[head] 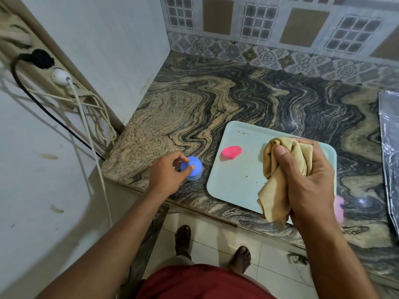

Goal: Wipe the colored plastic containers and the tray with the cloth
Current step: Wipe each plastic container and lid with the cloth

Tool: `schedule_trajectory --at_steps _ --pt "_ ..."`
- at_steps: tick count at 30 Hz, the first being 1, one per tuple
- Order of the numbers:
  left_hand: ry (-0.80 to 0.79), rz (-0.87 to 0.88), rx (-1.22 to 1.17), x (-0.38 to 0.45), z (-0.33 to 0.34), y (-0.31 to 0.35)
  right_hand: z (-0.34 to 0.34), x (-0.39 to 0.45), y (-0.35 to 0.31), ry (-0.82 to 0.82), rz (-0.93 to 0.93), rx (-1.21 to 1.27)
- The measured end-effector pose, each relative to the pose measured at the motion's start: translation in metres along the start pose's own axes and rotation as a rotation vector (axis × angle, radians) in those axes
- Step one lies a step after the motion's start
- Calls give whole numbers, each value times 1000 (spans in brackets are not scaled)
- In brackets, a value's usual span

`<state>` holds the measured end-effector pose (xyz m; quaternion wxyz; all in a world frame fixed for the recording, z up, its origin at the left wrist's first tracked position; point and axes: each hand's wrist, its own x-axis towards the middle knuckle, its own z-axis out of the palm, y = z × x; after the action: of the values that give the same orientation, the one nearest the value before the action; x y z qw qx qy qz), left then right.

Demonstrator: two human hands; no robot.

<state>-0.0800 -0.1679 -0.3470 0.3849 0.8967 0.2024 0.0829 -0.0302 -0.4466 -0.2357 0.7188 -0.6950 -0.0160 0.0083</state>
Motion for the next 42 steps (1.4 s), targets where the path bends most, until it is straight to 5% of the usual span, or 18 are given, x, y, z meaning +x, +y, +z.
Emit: schedule_trajectory --at_steps 9,16,24,32,42 --pt "-34 -12 127 6 2 5 -17 2 2 55 5 -9" --pt "62 164 162 15 10 42 -65 1 -2 187 -42 47" --pt "-414 470 188 57 101 136 -101 -17 3 356 -38 28" --pt "-612 461 367 103 179 161 -120 -40 8 436 7 -2" --pt "-357 578 -80 73 122 184 -114 -34 -6 405 -35 -3"
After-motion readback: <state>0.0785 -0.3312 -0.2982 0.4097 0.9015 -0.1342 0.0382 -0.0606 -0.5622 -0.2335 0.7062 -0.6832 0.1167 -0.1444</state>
